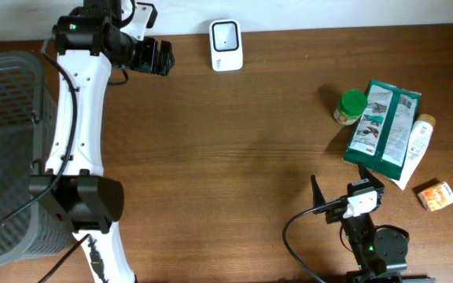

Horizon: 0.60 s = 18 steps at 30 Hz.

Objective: Scan the item barcode

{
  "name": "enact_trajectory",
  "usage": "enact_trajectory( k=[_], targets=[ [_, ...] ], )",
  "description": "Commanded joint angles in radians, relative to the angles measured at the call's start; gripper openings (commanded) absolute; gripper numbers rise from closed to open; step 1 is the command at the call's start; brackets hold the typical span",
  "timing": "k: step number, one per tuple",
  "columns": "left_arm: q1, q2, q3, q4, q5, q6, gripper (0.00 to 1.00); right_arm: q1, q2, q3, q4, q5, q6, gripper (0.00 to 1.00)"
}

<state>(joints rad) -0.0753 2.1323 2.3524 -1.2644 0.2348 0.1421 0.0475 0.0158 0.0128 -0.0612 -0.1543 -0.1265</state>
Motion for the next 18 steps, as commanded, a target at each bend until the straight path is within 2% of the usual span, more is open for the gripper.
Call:
enact_trajectory(
  k=[1, 6, 8, 10, 12, 14, 18],
  targets=[
    [0.003, -0.004, 0.003, 0.000, 0.000, 0.013, 0.99, 0.006, -0.013, -0.007, -0.004, 0.009, 0.012, 0.98],
    [-0.008, -0.154, -0.027, -0.068, 0.000, 0.013, 0.99, 0.006, -0.013, -0.007, -0.004, 0.009, 0.012, 0.98],
    [0.004, -0.287, -0.190, 0.039, 0.000, 0.013, 0.99, 0.006, -0.013, -0.007, -0.004, 0.009, 0.012, 0.98],
    [0.009, -0.500, -0.510, 0.320, 0.000, 0.013, 0.99, 0.006, -0.013, -0.007, -0.004, 0.009, 0.012, 0.98],
    [0.009, -0.648, -0.737, 0.502, 0.000, 0.013, 0.99, 0.006, -0.013, -0.007, -0.004, 0.009, 0.012, 0.98],
    [0.009, -0.827, -0.999, 0.679, 0.000, 0.071, 0.99, 0.006, -0.013, -0.007, -0.004, 0.009, 0.012, 0.98],
    [0.013, -1.100, -1.360, 0.891, -0.013, 0.189, 0.99, 0.006, -0.013, -0.007, -0.004, 0.009, 0.012, 0.98]
  ],
)
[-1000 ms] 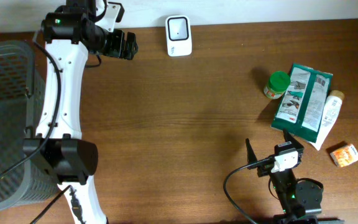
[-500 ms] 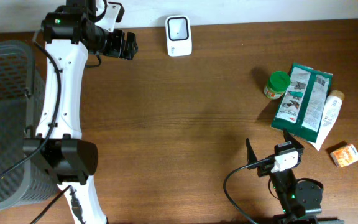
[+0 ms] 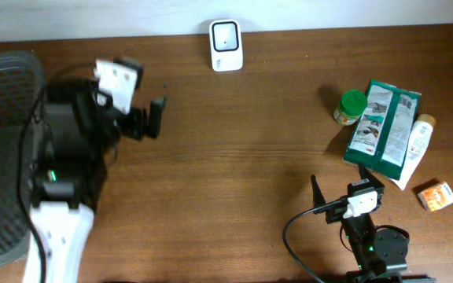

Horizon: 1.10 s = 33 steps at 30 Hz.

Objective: Scan the item barcode

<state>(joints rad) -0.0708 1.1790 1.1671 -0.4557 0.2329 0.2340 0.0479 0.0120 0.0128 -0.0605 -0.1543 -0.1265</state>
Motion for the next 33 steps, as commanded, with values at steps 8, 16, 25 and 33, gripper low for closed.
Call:
enact_trajectory(
  k=[8, 16, 25, 33],
  targets=[
    [0.009, -0.660, -0.826, 0.508, -0.122, 0.097, 0.99, 0.005, -0.009, -0.007, -0.005, 0.009, 0.012, 0.98],
    [0.057, -1.040, -1.126, 0.560, -0.151, 0.123, 0.99, 0.005, -0.009, -0.007, -0.005, 0.009, 0.012, 0.98],
    [0.065, -1.175, -1.158, 0.380, -0.163, 0.121, 0.99, 0.005, -0.009, -0.007, -0.005, 0.009, 0.012, 0.98],
    [0.065, -1.173, -1.158, 0.379, -0.163, 0.121, 0.99, 0.005, -0.009, -0.007, -0.005, 0.009, 0.012, 0.98]
  ],
)
